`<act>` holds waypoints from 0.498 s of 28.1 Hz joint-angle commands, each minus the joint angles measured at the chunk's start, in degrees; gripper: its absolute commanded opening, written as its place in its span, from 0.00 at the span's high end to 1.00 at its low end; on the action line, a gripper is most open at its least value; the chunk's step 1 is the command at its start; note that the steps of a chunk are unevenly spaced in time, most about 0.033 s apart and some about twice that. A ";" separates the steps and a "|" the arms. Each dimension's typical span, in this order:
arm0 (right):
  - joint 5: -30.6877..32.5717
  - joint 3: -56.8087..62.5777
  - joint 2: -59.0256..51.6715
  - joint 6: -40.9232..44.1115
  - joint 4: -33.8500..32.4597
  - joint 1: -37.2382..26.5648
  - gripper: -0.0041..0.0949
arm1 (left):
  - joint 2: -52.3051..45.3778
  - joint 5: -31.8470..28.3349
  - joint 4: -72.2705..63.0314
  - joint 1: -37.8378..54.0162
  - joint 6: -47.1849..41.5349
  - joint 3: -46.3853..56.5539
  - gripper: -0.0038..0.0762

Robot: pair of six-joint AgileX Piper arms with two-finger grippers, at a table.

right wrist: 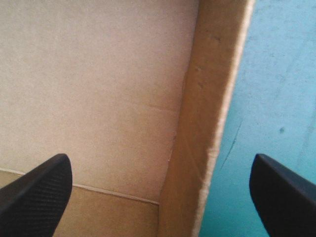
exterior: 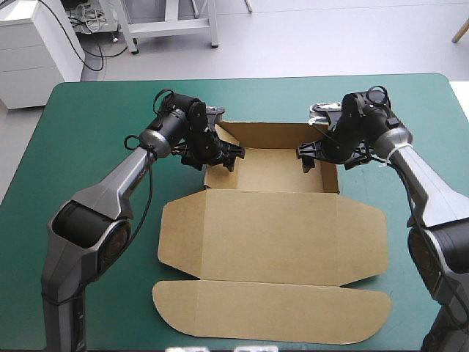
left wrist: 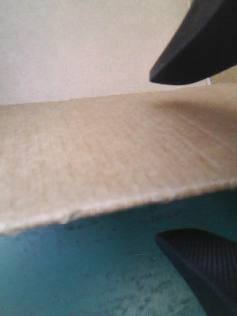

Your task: Fold the box

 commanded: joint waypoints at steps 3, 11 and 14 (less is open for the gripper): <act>-0.38 -5.24 -2.54 0.96 -0.21 -0.61 0.02 | -3.47 2.06 0.53 -0.15 0.20 -4.11 0.21; -0.38 -12.45 -8.57 0.82 -1.43 -0.61 0.02 | -6.48 2.16 -2.67 1.62 1.37 -17.83 0.22; -0.38 -12.11 -12.48 0.82 -2.94 -0.61 0.02 | -9.71 2.16 -2.35 2.17 1.58 -21.06 0.22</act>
